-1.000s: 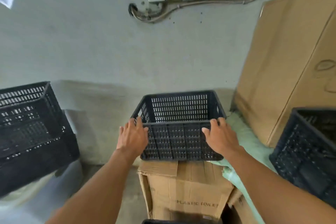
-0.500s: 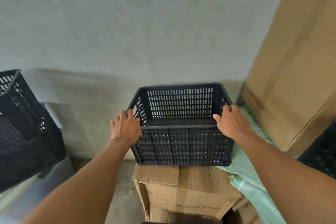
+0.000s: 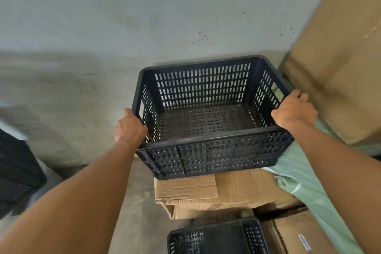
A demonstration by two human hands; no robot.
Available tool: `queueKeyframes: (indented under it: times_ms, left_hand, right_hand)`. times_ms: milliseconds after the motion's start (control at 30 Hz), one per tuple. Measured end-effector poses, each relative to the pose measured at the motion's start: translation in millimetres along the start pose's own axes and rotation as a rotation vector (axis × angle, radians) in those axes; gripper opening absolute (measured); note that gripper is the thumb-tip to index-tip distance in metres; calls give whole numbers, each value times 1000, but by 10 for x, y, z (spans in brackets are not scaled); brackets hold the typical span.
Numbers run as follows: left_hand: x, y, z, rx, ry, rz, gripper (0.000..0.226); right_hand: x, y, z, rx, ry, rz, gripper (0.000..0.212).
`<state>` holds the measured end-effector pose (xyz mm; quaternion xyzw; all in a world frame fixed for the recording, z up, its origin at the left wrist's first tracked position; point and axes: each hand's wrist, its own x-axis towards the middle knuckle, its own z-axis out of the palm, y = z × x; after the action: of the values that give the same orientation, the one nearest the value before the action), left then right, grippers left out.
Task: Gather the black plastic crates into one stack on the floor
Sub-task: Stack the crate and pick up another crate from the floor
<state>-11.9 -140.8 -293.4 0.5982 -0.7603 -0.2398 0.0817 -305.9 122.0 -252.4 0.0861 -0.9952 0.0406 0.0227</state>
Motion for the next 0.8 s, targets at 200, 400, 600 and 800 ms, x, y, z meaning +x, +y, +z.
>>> queueKeyframes:
  times_ms: [200,400,600,800]
  left_hand:
    - [-54,-48,-27,-19,4,66,41]
    - [-545,-315,-238,29,93,111,30]
    - [-1508,-490,-507,51,202,121,25]
    - [-2790,-737,-508,58,331,18,17]
  right_hand:
    - [-76,63,-37,67,59,66,63]
    - [-480,511,-164,125,63,40,46]
    - [-986,1120,-275,123,62,-60,35]
    - [-1560,1971,-363,248,33,-117,37]
